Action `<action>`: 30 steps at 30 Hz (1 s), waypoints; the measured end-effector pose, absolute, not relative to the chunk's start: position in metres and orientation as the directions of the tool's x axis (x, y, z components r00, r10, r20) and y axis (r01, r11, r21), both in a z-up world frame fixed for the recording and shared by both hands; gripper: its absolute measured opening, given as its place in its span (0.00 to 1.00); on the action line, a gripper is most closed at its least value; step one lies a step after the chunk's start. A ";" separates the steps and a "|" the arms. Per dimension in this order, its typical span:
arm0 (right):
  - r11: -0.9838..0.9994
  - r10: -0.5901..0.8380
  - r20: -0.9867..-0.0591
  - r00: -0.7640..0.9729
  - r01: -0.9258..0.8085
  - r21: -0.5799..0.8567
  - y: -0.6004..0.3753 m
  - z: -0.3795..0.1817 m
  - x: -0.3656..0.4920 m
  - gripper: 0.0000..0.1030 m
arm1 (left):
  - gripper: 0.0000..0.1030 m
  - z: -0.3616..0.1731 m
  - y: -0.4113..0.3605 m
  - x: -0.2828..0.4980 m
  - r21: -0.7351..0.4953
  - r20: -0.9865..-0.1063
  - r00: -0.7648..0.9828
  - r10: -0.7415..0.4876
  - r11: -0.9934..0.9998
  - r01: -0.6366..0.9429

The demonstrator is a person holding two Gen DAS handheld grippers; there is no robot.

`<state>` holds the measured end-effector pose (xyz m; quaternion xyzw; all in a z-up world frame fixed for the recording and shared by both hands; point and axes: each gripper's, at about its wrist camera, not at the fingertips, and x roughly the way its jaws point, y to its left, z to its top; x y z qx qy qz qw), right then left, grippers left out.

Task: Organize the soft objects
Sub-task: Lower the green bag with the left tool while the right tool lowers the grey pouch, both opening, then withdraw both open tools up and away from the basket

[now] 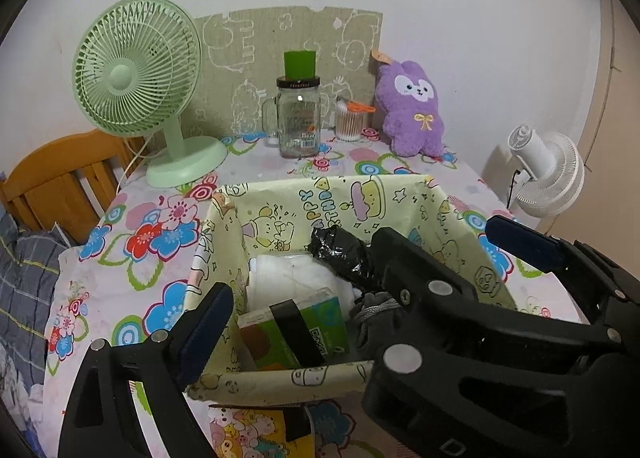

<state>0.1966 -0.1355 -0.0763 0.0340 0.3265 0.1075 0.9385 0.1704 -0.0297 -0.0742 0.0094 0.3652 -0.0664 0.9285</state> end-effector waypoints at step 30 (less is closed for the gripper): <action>0.990 0.122 -0.487 0.865 -0.140 -0.001 -0.125 -0.026 0.111 0.99 | 0.93 -0.031 -0.026 0.093 0.044 -0.546 0.831 -0.106 0.987 0.155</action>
